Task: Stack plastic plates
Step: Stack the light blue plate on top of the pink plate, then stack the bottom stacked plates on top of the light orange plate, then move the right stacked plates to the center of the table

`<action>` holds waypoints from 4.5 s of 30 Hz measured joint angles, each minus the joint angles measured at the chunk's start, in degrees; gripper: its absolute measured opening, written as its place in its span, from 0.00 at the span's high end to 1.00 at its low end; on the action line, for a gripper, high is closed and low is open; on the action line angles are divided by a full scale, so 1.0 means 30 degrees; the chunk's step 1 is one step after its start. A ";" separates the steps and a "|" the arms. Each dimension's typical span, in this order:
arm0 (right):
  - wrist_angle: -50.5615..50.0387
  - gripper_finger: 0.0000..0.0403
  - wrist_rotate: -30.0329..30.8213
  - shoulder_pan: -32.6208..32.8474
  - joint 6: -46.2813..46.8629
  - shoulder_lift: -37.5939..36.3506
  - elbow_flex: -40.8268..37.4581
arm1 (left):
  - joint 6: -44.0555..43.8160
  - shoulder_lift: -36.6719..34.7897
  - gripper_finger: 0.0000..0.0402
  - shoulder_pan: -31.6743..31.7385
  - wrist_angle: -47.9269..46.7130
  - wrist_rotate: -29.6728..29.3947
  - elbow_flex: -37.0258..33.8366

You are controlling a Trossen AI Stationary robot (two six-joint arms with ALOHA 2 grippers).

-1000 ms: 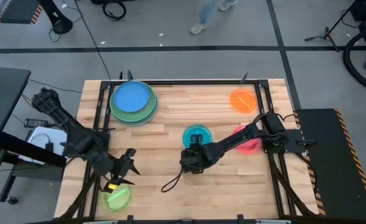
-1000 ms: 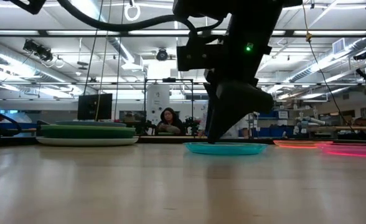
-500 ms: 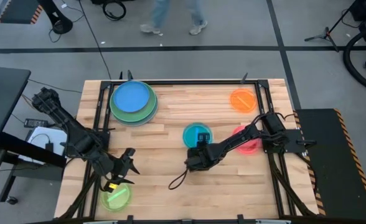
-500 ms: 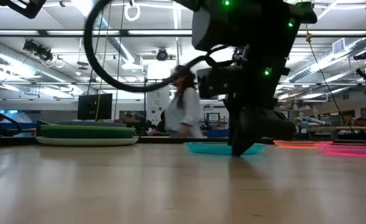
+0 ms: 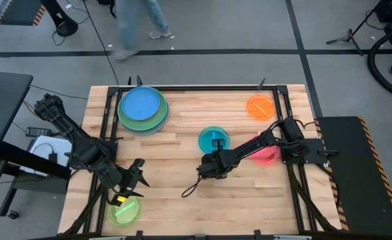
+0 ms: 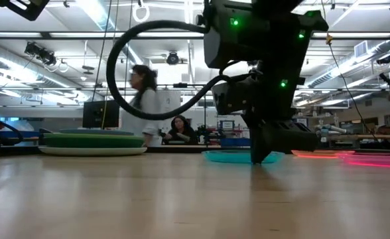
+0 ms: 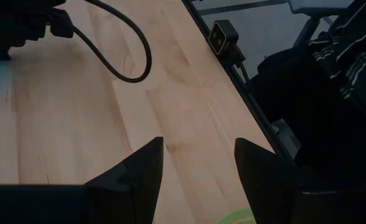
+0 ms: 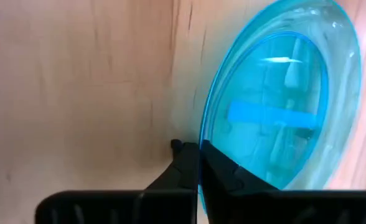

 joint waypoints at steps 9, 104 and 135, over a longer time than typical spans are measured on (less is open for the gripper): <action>-1.0643 0.98 0.0106 0.1466 0.6810 -0.0893 0.2704 | 0.0021 0.0000 0.49 -0.0512 -0.0058 -0.1058 0.0000; -0.5026 0.97 -0.0115 -1.2624 0.3452 -0.6245 -0.5866 | -0.1080 0.0051 0.49 -0.1290 -0.0539 -0.5041 -0.0007; -0.2478 0.63 -0.1554 -1.4764 0.2644 -0.6253 -0.6019 | -0.1079 0.0051 0.49 -0.1188 -0.0279 -0.4906 -0.0007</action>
